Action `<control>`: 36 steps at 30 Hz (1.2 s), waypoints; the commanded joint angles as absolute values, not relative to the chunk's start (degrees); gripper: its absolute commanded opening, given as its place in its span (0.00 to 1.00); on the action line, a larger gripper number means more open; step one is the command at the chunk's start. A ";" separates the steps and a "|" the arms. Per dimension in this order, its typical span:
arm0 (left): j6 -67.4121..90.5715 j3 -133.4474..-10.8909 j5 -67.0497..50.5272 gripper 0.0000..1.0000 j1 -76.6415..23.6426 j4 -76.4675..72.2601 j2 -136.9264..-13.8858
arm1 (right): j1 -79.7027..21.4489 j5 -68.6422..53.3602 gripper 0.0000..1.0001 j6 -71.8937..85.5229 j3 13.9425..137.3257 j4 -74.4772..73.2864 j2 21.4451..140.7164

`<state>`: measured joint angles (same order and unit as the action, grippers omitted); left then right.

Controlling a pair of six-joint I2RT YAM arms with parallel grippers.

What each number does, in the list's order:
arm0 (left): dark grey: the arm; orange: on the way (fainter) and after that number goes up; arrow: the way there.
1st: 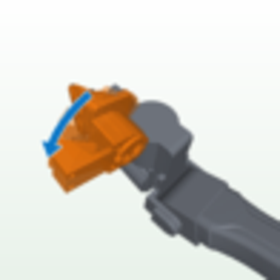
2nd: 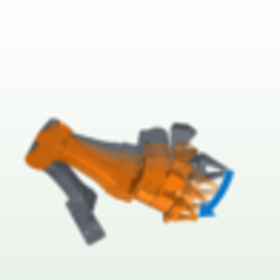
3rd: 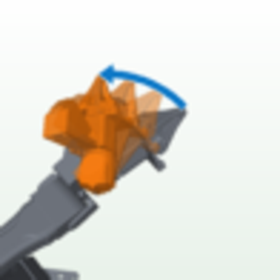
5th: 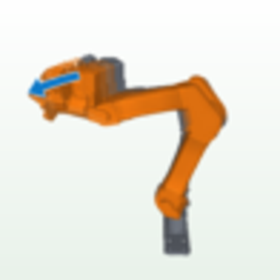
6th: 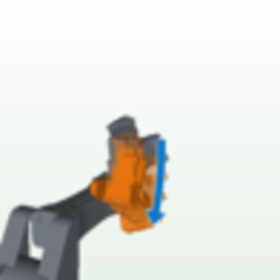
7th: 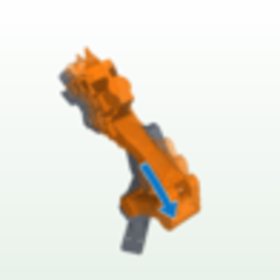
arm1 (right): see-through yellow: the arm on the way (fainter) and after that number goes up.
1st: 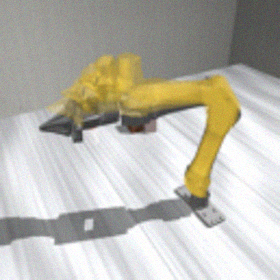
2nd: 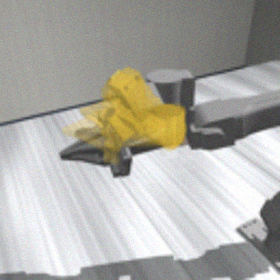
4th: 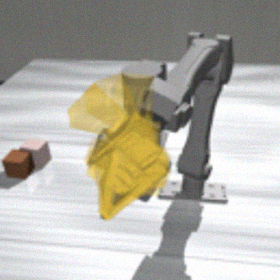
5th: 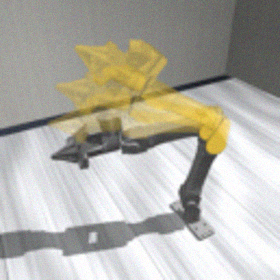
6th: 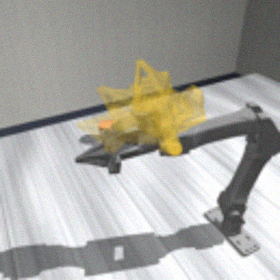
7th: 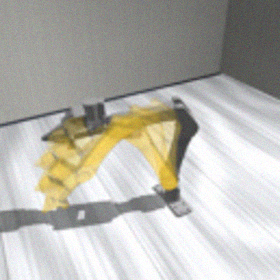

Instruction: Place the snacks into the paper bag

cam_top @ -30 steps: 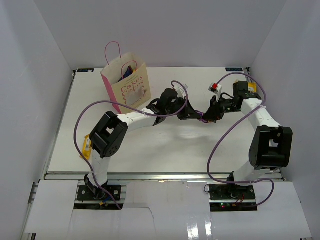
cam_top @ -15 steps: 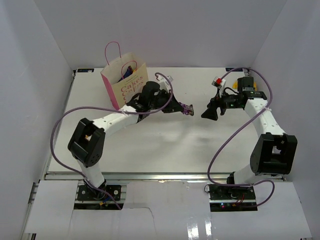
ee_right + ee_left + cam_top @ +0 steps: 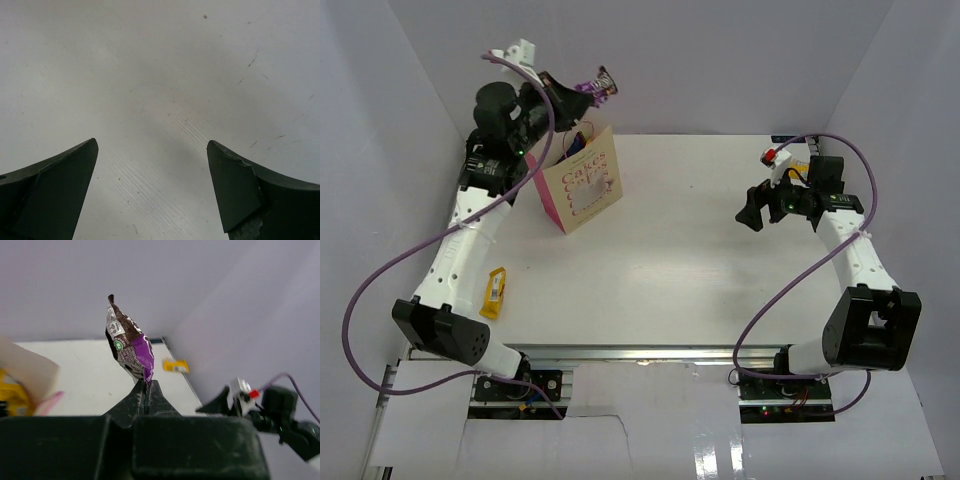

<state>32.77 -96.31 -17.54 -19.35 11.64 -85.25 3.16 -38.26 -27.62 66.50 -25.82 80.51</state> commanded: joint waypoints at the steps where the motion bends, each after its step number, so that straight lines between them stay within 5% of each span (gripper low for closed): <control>1: 34.10 -100.27 -12.84 0.00 -13.73 15.46 -84.72 | 3.43 -41.74 0.95 -27.51 65.22 -23.64 79.80; 15: 33.84 -99.76 -19.07 0.00 -3.61 22.50 -90.26 | 3.43 -41.04 0.96 -27.95 63.54 -23.73 80.42; 17: 33.93 -99.06 -18.72 0.15 -2.90 22.94 -90.70 | 3.43 -41.13 0.96 -27.77 63.72 -23.64 80.68; 18: 34.01 -98.79 -18.89 0.42 -2.29 23.11 -91.31 | 3.43 -41.22 0.96 -27.77 63.81 -23.73 80.77; 19: 34.01 -98.96 -18.98 0.54 -2.11 23.55 -91.58 | 3.34 -41.22 0.96 -27.77 63.81 -23.73 80.77; 22: 33.66 -100.46 -18.64 0.75 -1.85 24.95 -91.32 | 3.43 -41.13 0.96 -28.12 63.55 -23.91 80.86; 27: 32.87 -98.98 -7.26 0.78 -1.67 27.86 -84.83 | 3.43 -41.22 0.96 -28.21 62.93 -23.82 80.60; 33: 51.22 -74.47 26.14 0.68 -1.06 42.66 -67.69 | 3.43 -40.43 0.96 -27.25 61.96 -23.55 81.38; 36: 58.17 -68.13 28.56 0.73 2.00 52.60 -68.11 | 3.43 -40.43 0.96 -27.25 61.52 -23.55 81.83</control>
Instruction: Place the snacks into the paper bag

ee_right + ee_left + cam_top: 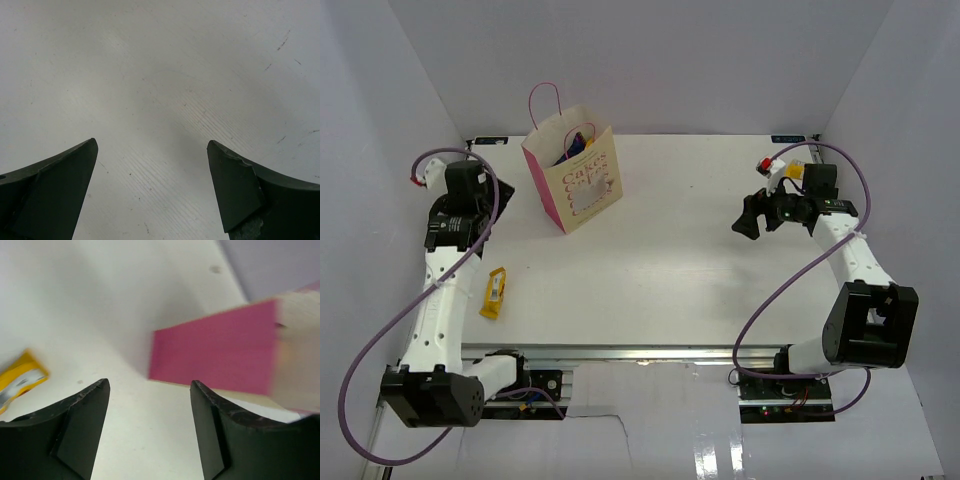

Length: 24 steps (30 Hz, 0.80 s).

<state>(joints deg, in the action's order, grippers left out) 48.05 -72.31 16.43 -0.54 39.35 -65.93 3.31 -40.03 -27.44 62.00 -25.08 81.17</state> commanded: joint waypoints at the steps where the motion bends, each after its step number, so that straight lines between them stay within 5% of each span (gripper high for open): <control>1: 58.27 -66.11 28.83 0.76 2.46 53.86 -69.07 | 3.43 -40.52 0.96 -27.25 61.52 -23.55 82.00; 3: 57.93 -62.95 30.40 0.86 2.99 56.06 -72.23 | 3.43 -40.60 0.96 -27.42 61.35 -23.55 82.70; 11: 41.26 -56.95 27.71 0.98 4.57 49.41 -79.96 | 3.60 -40.69 0.96 -26.81 59.24 -22.06 82.71; 15: 37.80 -56.61 29.26 0.98 4.75 48.96 -84.54 | 3.78 -40.69 0.96 -26.81 59.06 -22.06 82.62; 24: 33.05 -53.88 23.56 0.80 5.01 44.56 -90.26 | 4.31 -40.78 0.96 -26.46 59.85 -22.15 82.79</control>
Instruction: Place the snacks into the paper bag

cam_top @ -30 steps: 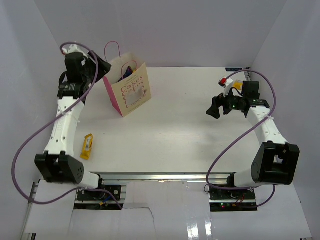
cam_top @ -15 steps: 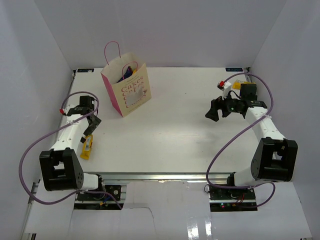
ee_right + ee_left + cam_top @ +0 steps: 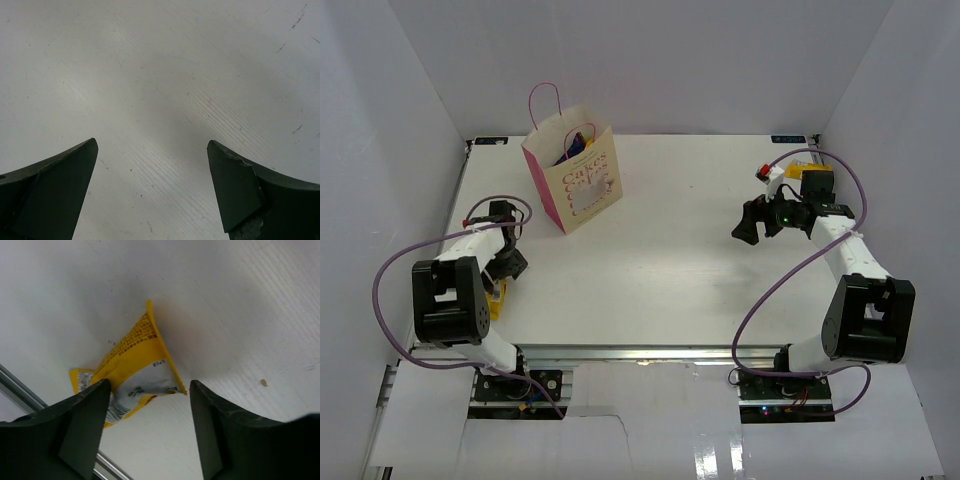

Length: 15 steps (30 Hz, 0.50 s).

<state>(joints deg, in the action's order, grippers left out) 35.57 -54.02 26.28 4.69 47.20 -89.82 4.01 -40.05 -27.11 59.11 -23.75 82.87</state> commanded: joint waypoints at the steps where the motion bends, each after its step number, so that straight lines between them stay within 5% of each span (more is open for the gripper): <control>1: 32.87 -53.96 23.29 0.71 5.10 44.39 -90.61 | 4.31 -40.78 0.96 -26.54 60.03 -22.24 82.71; 4: 33.75 -54.49 23.55 0.58 5.10 44.03 -89.56 | 4.31 -41.31 0.96 -26.54 60.12 -22.50 82.44; 7: 34.89 -55.71 23.20 0.25 5.71 44.03 -86.85 | 4.31 -41.66 0.96 -26.46 60.03 -22.50 82.00; 15: 41.29 -66.61 12.67 0.12 5.80 42.63 -76.74 | 4.39 -41.57 0.96 -26.72 60.91 -22.67 81.74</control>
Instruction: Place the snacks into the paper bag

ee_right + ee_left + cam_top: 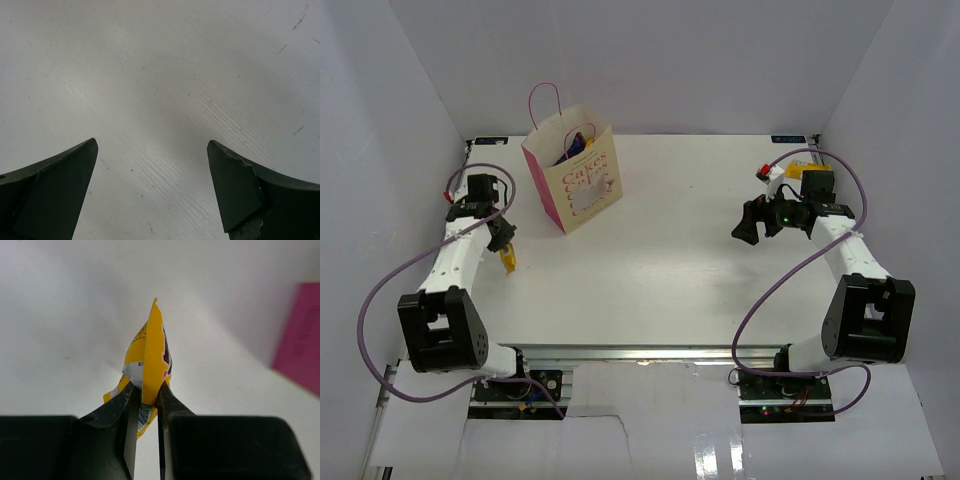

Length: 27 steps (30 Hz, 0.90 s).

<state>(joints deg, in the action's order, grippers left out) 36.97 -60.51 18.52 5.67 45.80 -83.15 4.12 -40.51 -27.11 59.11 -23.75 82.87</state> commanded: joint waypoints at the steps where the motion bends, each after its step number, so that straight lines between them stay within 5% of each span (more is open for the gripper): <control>1: 41.83 -67.93 9.52 0.12 5.80 40.71 -75.68 | 4.39 -41.57 0.96 -26.63 61.17 -22.68 81.83; 12: 45.71 -90.94 -14.65 0.08 5.10 21.56 -79.08 | 4.39 -41.13 0.95 -27.07 64.60 -24.34 82.53; 21: 44.74 -100.02 -17.23 0.10 1.06 18.90 -91.66 | 4.48 -38.68 0.95 -27.42 66.53 -24.96 82.44; 23: 43.95 -99.50 -16.53 0.16 0.97 18.98 -92.11 | 4.48 -37.54 0.95 -27.33 67.50 -24.87 82.53; 27: 42.37 -96.68 -13.19 0.62 0.97 18.90 -90.44 | 4.57 -26.33 0.95 -23.74 71.36 -23.04 84.63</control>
<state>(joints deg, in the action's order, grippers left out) 43.88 -96.66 -14.79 0.71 20.34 -95.04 4.12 -34.94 -26.41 66.74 -24.69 83.29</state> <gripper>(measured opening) 0.555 0.951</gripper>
